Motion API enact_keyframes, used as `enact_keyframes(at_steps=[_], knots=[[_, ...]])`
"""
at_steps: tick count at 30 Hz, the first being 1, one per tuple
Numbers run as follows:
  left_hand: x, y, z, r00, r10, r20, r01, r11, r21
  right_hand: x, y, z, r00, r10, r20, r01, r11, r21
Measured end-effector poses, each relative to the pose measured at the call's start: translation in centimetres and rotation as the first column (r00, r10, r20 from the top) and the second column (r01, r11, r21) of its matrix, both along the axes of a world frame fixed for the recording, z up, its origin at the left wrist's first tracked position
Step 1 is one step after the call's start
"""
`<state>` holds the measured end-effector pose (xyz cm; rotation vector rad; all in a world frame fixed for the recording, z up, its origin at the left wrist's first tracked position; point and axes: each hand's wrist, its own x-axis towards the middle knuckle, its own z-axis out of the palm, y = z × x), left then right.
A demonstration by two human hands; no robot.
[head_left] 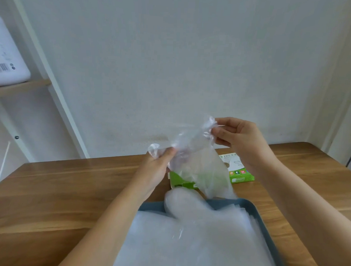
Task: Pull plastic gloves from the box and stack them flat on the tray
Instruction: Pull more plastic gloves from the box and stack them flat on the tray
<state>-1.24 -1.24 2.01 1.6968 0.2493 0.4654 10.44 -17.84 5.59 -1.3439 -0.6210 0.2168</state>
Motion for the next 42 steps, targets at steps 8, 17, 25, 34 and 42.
enact_keyframes(at_steps=[8,17,25,34,42], knots=[[0.0,0.4,0.6,1.0,0.02,0.018,-0.018,0.992,-0.122,2.0,-0.8,-0.8,0.981,-0.045,-0.19,0.045,0.999,-0.004],[0.5,0.1,0.3,0.927,0.375,0.011,-0.366,0.91,-0.193,-2.7,1.0,-0.8,0.836,-0.033,0.548,0.238,0.921,-0.308],[-0.1,-1.9,1.0,0.967,0.252,-0.037,-0.254,0.962,-0.099,-4.6,2.7,-2.7,0.735,-0.064,0.675,0.382,0.862,-0.334],[-0.3,-1.9,1.7,0.99,0.131,0.048,-0.124,0.983,-0.134,-6.0,2.4,-1.2,0.88,0.065,0.471,0.129,0.921,-0.367],[-0.5,-1.2,2.3,0.986,0.06,0.157,-0.019,0.968,-0.25,-4.1,1.4,-0.8,0.928,0.067,0.366,0.068,0.937,-0.342]])
